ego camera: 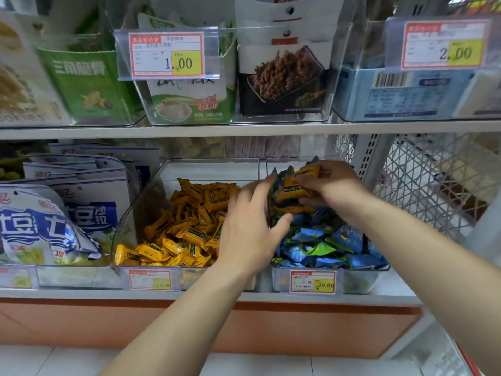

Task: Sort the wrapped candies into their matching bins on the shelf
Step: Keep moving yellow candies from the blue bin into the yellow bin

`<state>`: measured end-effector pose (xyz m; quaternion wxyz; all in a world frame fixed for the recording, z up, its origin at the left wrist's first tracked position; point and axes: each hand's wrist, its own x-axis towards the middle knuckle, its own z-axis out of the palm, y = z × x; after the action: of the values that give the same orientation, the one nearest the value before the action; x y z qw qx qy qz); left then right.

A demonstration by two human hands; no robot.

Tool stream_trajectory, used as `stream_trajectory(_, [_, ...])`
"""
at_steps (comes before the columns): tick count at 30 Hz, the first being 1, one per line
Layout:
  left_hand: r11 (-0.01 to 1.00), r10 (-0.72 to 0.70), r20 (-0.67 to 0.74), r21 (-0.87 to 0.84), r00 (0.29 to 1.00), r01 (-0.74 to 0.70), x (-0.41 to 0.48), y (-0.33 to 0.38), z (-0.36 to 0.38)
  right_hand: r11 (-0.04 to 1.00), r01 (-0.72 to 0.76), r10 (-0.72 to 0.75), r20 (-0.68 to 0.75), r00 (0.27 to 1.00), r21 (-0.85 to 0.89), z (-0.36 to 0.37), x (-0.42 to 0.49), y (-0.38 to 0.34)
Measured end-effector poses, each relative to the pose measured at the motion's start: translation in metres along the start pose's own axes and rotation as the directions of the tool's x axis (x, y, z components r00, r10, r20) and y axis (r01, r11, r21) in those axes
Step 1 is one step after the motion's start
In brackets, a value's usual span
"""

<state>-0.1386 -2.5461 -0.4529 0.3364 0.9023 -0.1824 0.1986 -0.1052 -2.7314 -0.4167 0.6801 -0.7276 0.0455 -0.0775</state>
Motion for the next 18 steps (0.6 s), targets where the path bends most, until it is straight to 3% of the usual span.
stream_trajectory(5, [0.983,0.172,0.006,-0.072,0.985,-0.171,0.010,0.021,0.004,0.980,-0.060,0.020,0.204,0.979,0.191,0.004,-0.034,-0.004])
stream_trajectory(10, [0.972,0.126,-0.040,-0.193,0.991,-0.132,0.009,0.016,-0.008,0.891,-0.270,0.132,0.359,0.924,0.366,0.005,-0.046,-0.003])
stream_trajectory(15, [0.976,-0.010,-0.104,-0.217,0.995,-0.013,0.009,-0.008,-0.025,0.981,-0.101,0.064,0.214,0.975,0.165,0.032,-0.042,-0.009])
stream_trajectory(17, [0.981,-0.084,-0.121,-0.185,0.989,0.061,0.012,-0.026,-0.034,0.992,0.067,-0.057,0.099,0.993,-0.103,0.035,-0.033,-0.009])
stream_trajectory(18, [0.982,-0.121,-0.127,-0.162,0.984,0.100,0.012,-0.036,-0.038,0.940,0.171,-0.156,0.074,0.985,-0.295,0.032,-0.029,-0.008])
